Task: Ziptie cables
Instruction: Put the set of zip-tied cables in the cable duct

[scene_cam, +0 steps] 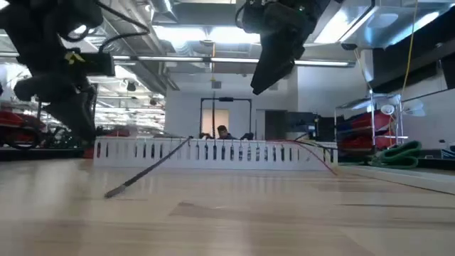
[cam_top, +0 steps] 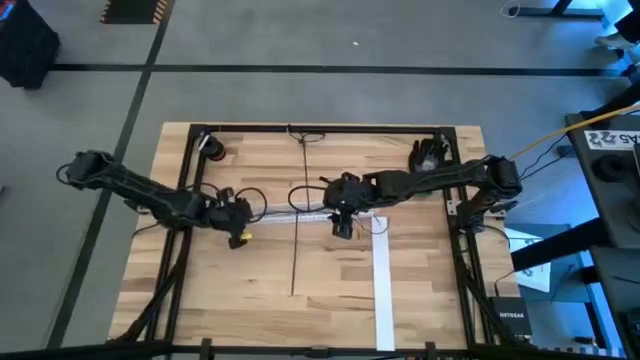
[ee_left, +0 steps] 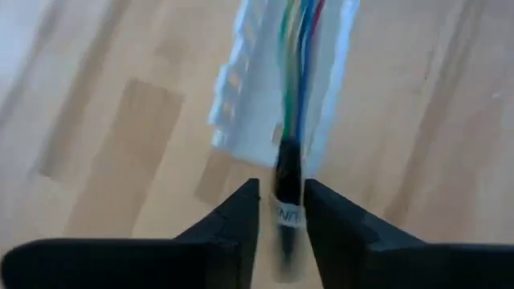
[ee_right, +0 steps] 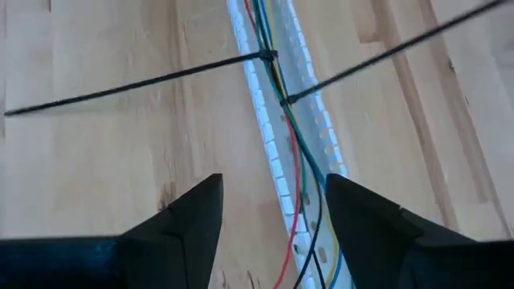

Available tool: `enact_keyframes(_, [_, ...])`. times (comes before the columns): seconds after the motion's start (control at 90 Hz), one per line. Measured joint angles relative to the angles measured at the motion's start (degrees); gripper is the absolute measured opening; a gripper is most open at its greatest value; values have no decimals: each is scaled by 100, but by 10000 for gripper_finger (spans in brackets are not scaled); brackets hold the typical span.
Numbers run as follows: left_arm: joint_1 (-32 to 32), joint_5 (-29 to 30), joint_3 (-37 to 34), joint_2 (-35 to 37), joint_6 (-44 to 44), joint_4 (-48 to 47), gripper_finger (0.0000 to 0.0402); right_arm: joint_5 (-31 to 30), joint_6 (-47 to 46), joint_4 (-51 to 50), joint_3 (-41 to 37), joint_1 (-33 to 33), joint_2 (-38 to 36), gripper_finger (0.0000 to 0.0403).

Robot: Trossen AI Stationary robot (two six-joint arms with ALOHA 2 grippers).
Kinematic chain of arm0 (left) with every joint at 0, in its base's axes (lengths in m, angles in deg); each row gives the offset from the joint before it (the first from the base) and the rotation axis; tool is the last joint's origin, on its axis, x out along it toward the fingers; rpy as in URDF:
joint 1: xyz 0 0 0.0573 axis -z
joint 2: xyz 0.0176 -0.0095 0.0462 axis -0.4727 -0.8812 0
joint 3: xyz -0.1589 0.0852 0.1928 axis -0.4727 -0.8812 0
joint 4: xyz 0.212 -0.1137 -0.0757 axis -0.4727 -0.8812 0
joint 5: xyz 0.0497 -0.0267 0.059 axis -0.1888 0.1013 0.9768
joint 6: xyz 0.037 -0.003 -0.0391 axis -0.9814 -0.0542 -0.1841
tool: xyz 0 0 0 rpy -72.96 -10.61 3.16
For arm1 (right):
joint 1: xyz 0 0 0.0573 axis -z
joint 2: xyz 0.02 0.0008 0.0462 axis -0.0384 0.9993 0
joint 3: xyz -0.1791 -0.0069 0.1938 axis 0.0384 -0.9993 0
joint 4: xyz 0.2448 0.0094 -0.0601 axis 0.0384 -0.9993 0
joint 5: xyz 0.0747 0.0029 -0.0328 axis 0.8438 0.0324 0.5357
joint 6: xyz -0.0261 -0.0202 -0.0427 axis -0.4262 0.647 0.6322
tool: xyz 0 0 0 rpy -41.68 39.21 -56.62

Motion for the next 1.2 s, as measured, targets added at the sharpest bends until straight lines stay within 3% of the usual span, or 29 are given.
enact_keyframes(0.2, [-169, -807, 459, 89, 248, -750, 164, -8, -1, -119, 0, 2, -48, 213])
enact_keyframes(0.3, [-131, -870, 881, 181, 349, -864, 169, -7, -1, -246, 0, 2, -122, 213])
enact_keyframes(0.567, [-276, -1152, 1147, 174, -735, 1353, 153, 7, 406, -261, -161, 29, -717, 213])
enact_keyframes(0.722, [-567, -1721, 1160, -366, -881, 1968, 141, 13, 658, 276, -704, 208, -886, 213])
enact_keyframes(0.867, [-748, -1774, 1722, -958, -1058, 2011, 134, 57, 1074, 1120, -1350, 283, -835, 213])
enact_keyframes(1.044, [-943, -1776, 2676, -1888, -1240, 1427, 131, 3, 1254, 2187, -1926, 517, -682, 213])
enact_keyframes(1.2, [-942, -1819, 2990, -2621, -1018, 1039, 131, -36, 1526, 2544, -2022, 654, -554, 213])
